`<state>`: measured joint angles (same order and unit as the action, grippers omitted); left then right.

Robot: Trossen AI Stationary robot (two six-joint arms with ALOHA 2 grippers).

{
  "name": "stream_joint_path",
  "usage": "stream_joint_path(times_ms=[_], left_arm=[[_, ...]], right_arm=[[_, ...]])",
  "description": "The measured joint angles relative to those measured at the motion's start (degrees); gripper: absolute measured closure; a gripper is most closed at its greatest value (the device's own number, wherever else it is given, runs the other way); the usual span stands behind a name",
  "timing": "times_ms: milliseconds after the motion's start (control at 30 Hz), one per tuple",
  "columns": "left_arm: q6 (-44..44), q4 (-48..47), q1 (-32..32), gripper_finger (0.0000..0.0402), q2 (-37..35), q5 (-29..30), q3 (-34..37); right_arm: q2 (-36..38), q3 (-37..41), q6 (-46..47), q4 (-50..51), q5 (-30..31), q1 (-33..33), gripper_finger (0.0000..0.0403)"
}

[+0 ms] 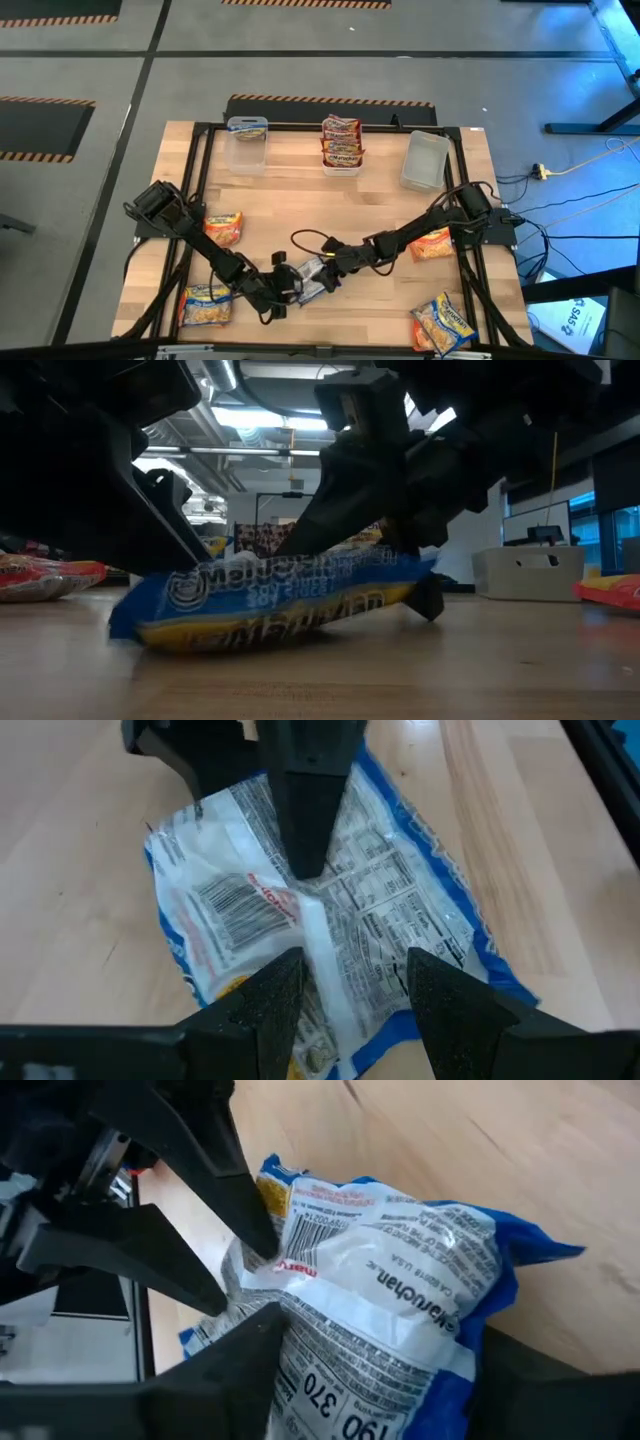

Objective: Sort Maruchan noodles
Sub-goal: Put the blue noodle pack into the transparent bin

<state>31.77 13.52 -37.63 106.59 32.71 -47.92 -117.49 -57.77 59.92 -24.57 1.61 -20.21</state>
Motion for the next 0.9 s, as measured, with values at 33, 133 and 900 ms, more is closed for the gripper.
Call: stream_joint_path(times_ms=[33, 133, 900], left_arm=[[-0.25, -0.47, 0.0, 0.0227, -0.6, -0.17, 0.04], [-0.86, -1.74, -0.11, 0.0227, -3.09, -0.85, 0.15], [1.11, -17.93, -5.59, 0.0227, -22.63, 2.32, -0.02]], right_arm=[[-0.03, -0.05, 0.02, -0.35, -0.12, 0.01, 0.0218], [-0.04, -0.16, -0.3, -0.99, -0.19, 0.0, 0.0251], [12.48, 0.04, -56.6, 10.85, 25.02, -4.91, 0.0295]])
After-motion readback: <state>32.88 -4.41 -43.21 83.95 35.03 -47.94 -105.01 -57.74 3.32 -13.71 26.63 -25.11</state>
